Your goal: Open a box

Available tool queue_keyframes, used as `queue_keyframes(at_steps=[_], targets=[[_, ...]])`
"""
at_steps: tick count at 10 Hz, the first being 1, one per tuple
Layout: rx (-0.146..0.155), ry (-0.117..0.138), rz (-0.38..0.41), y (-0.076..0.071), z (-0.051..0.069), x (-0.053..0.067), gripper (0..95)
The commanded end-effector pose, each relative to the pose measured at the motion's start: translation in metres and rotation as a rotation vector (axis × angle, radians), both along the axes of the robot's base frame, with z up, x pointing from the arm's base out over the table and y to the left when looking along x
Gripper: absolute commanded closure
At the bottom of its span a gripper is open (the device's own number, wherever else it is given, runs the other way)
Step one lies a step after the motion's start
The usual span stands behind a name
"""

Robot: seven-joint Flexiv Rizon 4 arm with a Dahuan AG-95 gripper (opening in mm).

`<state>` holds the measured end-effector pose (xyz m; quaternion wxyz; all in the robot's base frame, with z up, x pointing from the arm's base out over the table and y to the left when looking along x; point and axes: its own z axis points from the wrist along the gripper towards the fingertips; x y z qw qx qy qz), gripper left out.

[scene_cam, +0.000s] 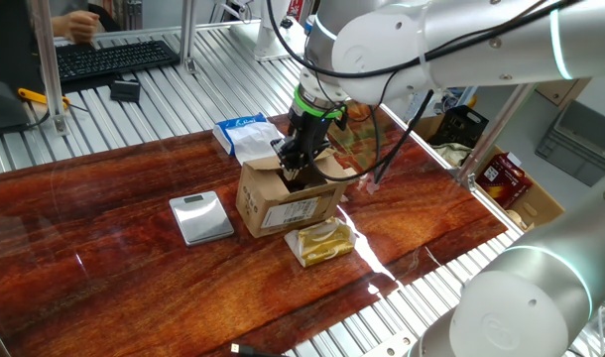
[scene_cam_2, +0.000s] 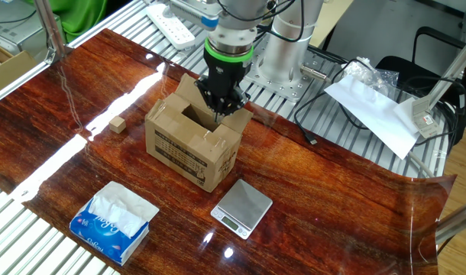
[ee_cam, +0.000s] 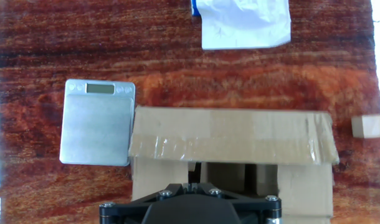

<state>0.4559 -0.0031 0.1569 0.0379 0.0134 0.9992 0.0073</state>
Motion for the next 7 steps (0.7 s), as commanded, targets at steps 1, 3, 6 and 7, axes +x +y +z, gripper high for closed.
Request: queue_keyframes(at_steps=[1, 3, 6, 7], targets=[[0.0, 0.001, 0.002, -0.002, -0.003, 0.003, 95.0], [0.0, 0.0, 0.004, -0.003, -0.006, 0.007, 95.0], [-0.001, 0.004, 0.003, -0.003, -0.008, 0.021, 95.0], [-0.005, 0.008, 0.002, -0.003, -0.006, 0.03, 95.0]])
